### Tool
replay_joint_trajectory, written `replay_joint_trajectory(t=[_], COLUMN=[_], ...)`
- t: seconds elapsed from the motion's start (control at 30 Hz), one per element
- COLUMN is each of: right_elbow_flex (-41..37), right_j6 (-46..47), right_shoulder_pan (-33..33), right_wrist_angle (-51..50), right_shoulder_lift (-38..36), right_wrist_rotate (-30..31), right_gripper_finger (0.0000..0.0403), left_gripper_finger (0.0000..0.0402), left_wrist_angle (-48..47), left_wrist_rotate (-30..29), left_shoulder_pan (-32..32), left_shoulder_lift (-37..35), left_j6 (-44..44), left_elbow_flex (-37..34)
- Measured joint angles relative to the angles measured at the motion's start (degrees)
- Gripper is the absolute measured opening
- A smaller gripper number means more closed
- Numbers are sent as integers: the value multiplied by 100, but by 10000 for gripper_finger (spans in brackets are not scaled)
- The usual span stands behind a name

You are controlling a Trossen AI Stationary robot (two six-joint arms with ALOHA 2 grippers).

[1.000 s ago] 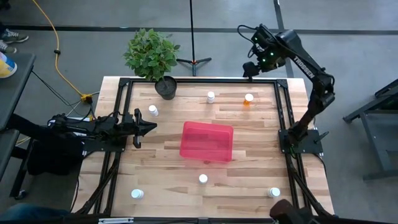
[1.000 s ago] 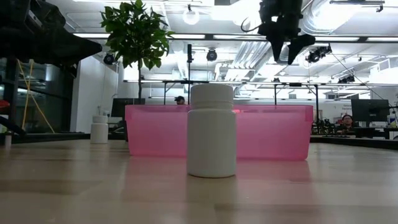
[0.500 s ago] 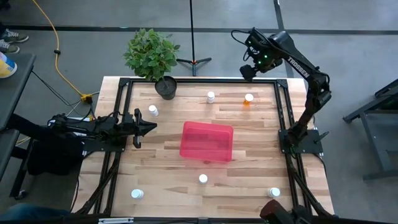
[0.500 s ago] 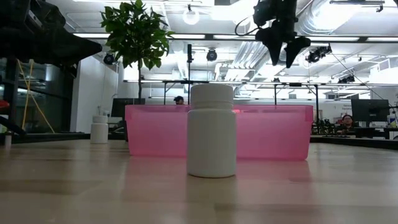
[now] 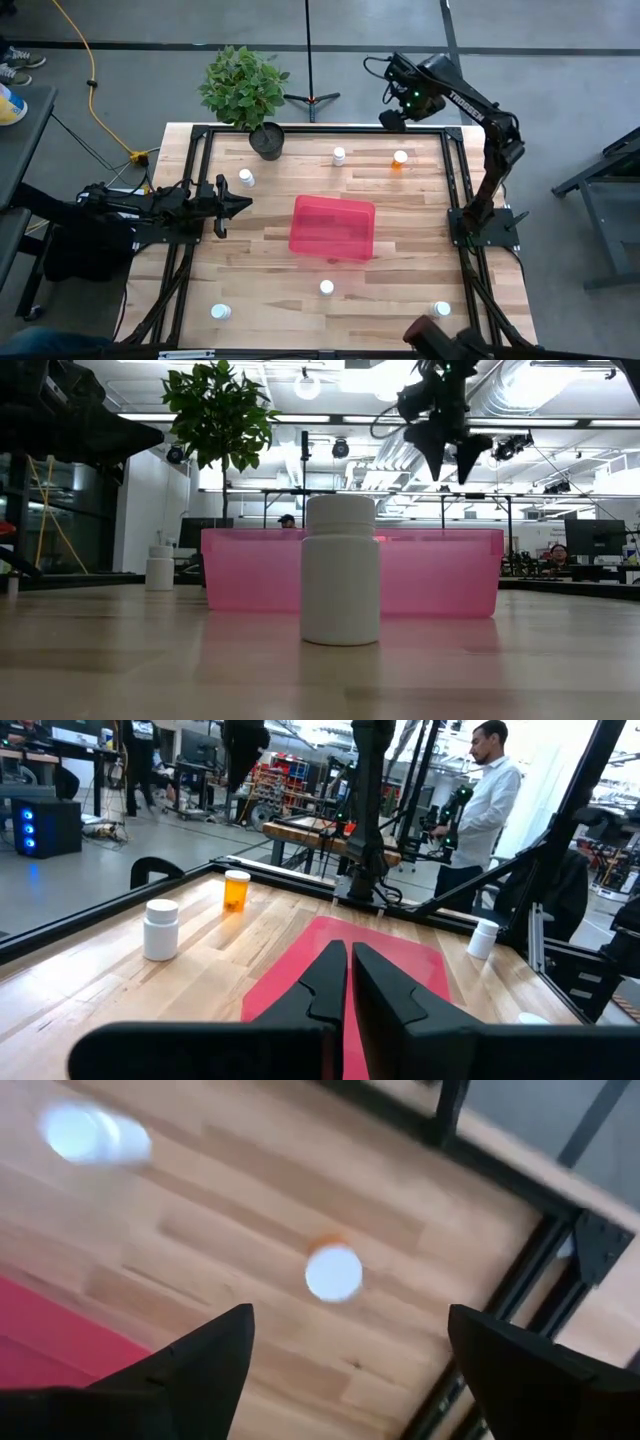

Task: Pick and place pill bottles into a basket
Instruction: Put the orange medicine bottle into the bin

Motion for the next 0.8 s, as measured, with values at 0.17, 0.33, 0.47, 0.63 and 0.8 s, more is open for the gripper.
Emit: replay_joint_trajectory(t=[0.17, 0.33, 0.47, 0.63, 0.8], right_elbow_flex=[-757, -1518, -2061, -2522, -2800], right_j6=[75, 120, 243, 363, 465], right_shoulder_pan=[0, 71, 175, 260, 328], right_wrist_angle=[122, 727, 1244, 1678, 2151], right_shoulder_lift=[4, -67, -232, -334, -337], right_wrist_rotate=[180, -2, 0, 64, 63], right_gripper_finger=[323, 323, 324, 322, 323], left_gripper_finger=[58, 58, 58, 58, 58], left_wrist_angle=[-2, 0, -2, 0, -2], left_wrist_rotate=[-2, -4, -4, -4, -4], left_shoulder_pan=[0, 0, 0, 0, 0], left_shoulder_lift=[0, 0, 0, 0, 0], left_j6=[0, -17, -129, -129, -129], left_elbow_flex=[-2, -2, -1, -2, 0])
